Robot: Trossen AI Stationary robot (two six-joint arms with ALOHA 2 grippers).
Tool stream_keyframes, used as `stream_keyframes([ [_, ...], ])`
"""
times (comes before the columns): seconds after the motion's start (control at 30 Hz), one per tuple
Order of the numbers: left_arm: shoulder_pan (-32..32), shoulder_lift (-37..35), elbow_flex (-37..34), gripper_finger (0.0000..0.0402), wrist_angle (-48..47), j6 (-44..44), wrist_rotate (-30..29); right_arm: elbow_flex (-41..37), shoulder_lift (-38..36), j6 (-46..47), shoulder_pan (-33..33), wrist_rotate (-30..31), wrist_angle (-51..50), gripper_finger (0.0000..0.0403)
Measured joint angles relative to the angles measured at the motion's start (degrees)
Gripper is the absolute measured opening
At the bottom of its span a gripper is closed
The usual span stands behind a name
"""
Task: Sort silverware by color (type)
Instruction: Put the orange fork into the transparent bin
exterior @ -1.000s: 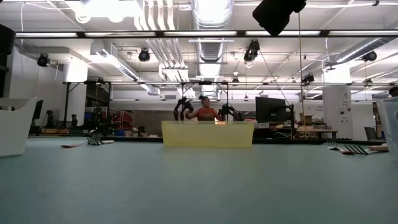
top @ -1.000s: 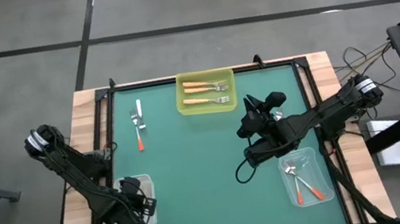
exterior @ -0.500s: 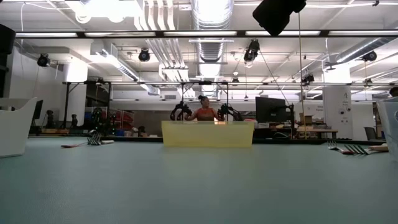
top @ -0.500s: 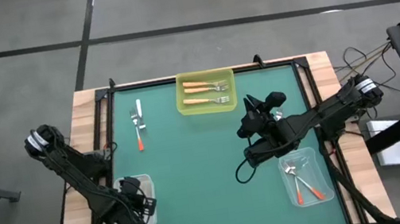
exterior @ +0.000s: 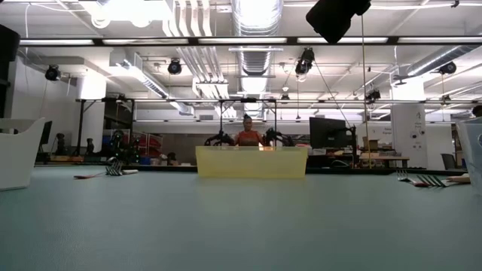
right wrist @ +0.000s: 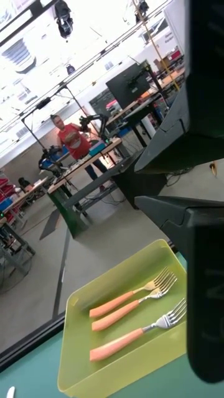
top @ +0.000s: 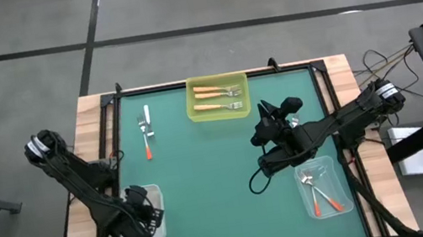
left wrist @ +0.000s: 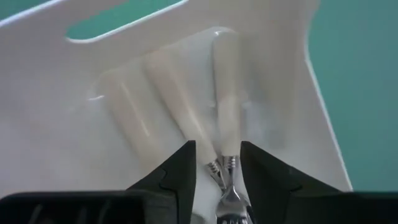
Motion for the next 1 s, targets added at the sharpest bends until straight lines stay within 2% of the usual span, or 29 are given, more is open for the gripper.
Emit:
stream_keyframes([
  [0.13, 0.02, -2.42, 0.02, 0.0110, 0.18, 3.91, -0.67, 0.00, 0.00, 0.06, 0.00, 0.00, 0.02, 0.0059],
  [0.27, 0.26, -4.83, 2.38, 0.0105, -0.66, 10.62, -6.40, 0.00, 0.00, 1.53, -0.02, -0.07, 0.10, 0.0059],
  [0.53, 2.80, -7.27, 15.38, 0.0091, -1.34, 38.02, -21.39, -0.02, -0.02, 5.83, -2.00, -0.32, 2.87, 0.0059],
  [0.63, 4.96, -7.33, 19.74, 0.0084, -1.30, 47.63, -24.76, -0.02, -0.02, 5.81, -3.35, -3.46, 4.82, 0.0059],
  [0.83, 11.54, -7.66, 24.06, 0.0077, -1.29, 65.30, -24.03, -0.17, -0.02, 5.79, -6.56, -12.24, 5.95, 0.0059],
  [1.0, 19.45, -8.06, 23.75, 0.0077, 1.63, 81.28, -18.53, -1.67, -0.02, 5.86, -7.83, -16.06, 7.04, 0.0059],
])
